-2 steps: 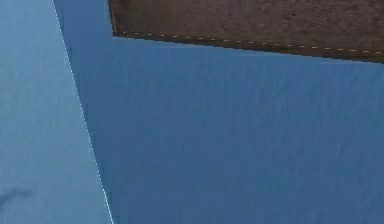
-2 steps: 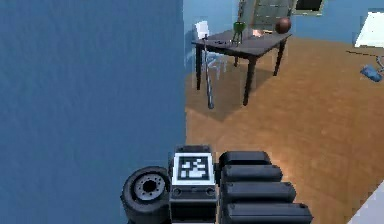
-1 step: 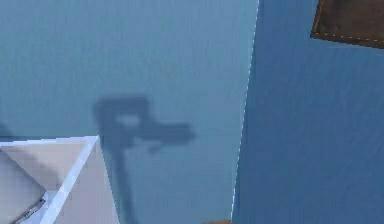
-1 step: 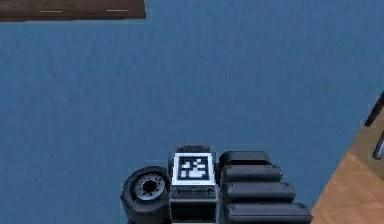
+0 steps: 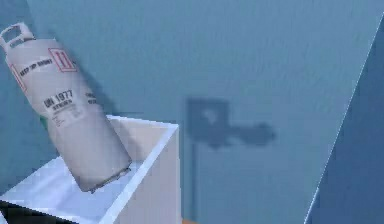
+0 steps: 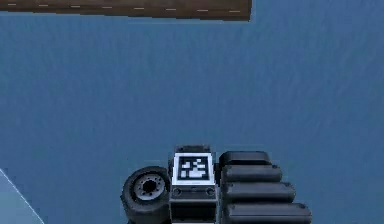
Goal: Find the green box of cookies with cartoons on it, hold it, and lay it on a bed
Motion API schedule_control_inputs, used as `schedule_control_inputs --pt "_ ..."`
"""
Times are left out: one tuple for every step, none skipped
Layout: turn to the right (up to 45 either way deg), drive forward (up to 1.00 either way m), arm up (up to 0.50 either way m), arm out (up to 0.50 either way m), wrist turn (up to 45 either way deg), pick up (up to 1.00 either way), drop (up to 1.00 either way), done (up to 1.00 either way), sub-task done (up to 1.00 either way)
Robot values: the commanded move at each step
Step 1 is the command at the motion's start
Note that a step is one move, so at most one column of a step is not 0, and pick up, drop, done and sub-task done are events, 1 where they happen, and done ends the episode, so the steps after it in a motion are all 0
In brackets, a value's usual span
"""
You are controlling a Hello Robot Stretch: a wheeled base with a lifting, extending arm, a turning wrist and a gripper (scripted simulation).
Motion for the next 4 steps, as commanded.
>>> schedule_control_inputs --pt "45.0 0.0 0.0 0.0 0.0 0.0 0.0 0.0 0.0" --pt "45.0 0.0 0.0 0.0 0.0 0.0 0.0 0.0 0.0" --pt "39.0 0.0 0.0 0.0 0.0 0.0 0.0 0.0 0.0" --pt "45.0 0.0 0.0 0.0 0.0 0.0 0.0 0.0 0.0"
